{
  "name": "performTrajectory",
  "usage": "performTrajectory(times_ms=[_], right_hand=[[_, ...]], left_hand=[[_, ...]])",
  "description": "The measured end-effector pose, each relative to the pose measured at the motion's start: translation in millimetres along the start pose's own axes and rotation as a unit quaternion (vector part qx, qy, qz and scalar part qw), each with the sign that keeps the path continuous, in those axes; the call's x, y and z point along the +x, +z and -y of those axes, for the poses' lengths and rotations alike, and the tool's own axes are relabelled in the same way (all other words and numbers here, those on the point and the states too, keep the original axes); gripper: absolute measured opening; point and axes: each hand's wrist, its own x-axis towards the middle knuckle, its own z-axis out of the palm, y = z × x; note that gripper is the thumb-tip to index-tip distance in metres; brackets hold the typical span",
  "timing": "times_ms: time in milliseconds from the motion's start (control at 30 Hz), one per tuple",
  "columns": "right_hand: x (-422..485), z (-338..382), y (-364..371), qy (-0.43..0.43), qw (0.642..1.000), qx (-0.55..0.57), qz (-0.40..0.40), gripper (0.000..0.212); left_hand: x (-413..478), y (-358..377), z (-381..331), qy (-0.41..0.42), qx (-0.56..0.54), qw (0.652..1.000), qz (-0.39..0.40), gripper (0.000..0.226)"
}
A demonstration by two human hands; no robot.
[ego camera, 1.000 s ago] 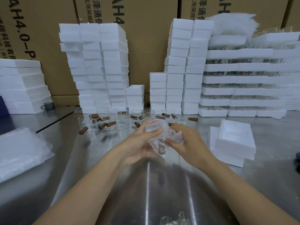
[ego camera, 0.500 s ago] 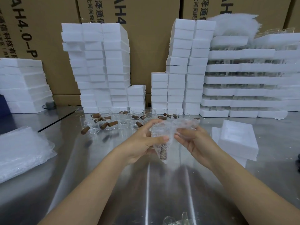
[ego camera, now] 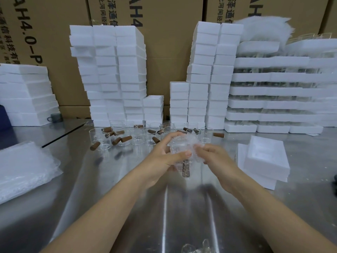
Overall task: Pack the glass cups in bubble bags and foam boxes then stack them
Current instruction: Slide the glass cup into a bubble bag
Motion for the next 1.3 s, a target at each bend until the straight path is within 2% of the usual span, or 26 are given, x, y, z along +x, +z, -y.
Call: performTrajectory(times_ms=[67, 133, 233, 300, 400, 467, 533, 600, 667, 700, 767, 833, 900, 933, 1000, 1067, 1100, 1167, 1300], right_hand=[[-3, -1, -2, -0.029, 0.999, -0.023, 0.026, 0.038], [-2, -3, -5, -0.041, 0.997, -0.061, 0.033, 0.032], [-1, -7, -8, 0.018, 0.998, -0.054, 0.023, 0.025], [-1, -7, -9, 0.062, 0.998, -0.005, 0.034, 0.024], [2, 1, -14, 0.075, 0.986, 0.118, 0.087, 0.031], [2, 6, -19, 0.085, 0.953, 0.259, 0.133, 0.039], [3, 9, -21, 0.081, 0.928, 0.317, 0.178, 0.041], [1, 10, -21, 0.069, 0.925, 0.295, 0.231, 0.04], [-1, 9, -21, 0.07, 0.924, 0.263, 0.27, 0.049], [-2, 10, -21, 0.073, 0.923, 0.253, 0.28, 0.052], [-1, 12, -20, 0.073, 0.924, 0.273, 0.259, 0.048], [1, 17, -21, 0.088, 0.929, 0.314, 0.178, 0.039], [1, 20, -22, 0.097, 0.949, 0.285, 0.098, 0.035], [-1, 21, -22, 0.099, 0.958, 0.256, 0.087, 0.036], [-6, 22, -20, 0.107, 0.963, 0.199, 0.148, 0.04], [-13, 22, -15, 0.113, 0.952, 0.142, 0.246, 0.039], [-15, 21, -14, 0.115, 0.948, 0.125, 0.271, 0.038], [-14, 19, -14, 0.11, 0.952, 0.125, 0.256, 0.032], [-6, 18, -17, 0.091, 0.976, 0.169, 0.108, 0.027]], left_hand=[[-2, 3, 3, 0.038, 0.057, 0.997, 0.024, 0.06], [-2, 5, 8, 0.099, 0.143, 0.984, 0.041, 0.058], [-2, 1, 12, 0.173, 0.366, 0.913, 0.044, 0.062], [-2, -3, 10, 0.195, 0.412, 0.889, 0.046, 0.059], [-1, -4, 8, 0.228, 0.374, 0.899, 0.011, 0.056], [3, -4, 7, 0.204, 0.285, 0.937, -0.005, 0.057], [5, -5, 3, 0.175, 0.214, 0.961, 0.02, 0.06], [5, -8, 1, 0.189, 0.272, 0.943, 0.027, 0.062], [4, -10, 2, 0.203, 0.343, 0.917, 0.031, 0.062], [4, -10, 2, 0.2, 0.343, 0.917, 0.035, 0.063], [5, -10, 2, 0.187, 0.287, 0.939, 0.035, 0.066], [6, -10, -1, 0.187, 0.228, 0.955, 0.006, 0.065], [9, -12, -3, 0.191, 0.185, 0.963, -0.036, 0.062], [10, -13, -3, 0.19, 0.171, 0.965, -0.052, 0.06], [9, -13, -1, 0.181, 0.167, 0.968, -0.055, 0.06], [8, -10, 3, 0.169, 0.186, 0.968, -0.021, 0.062], [8, -8, 5, 0.165, 0.192, 0.967, -0.007, 0.062], [8, -8, 7, 0.16, 0.18, 0.97, -0.003, 0.06], [9, -7, 3, 0.16, 0.152, 0.975, -0.027, 0.057]])
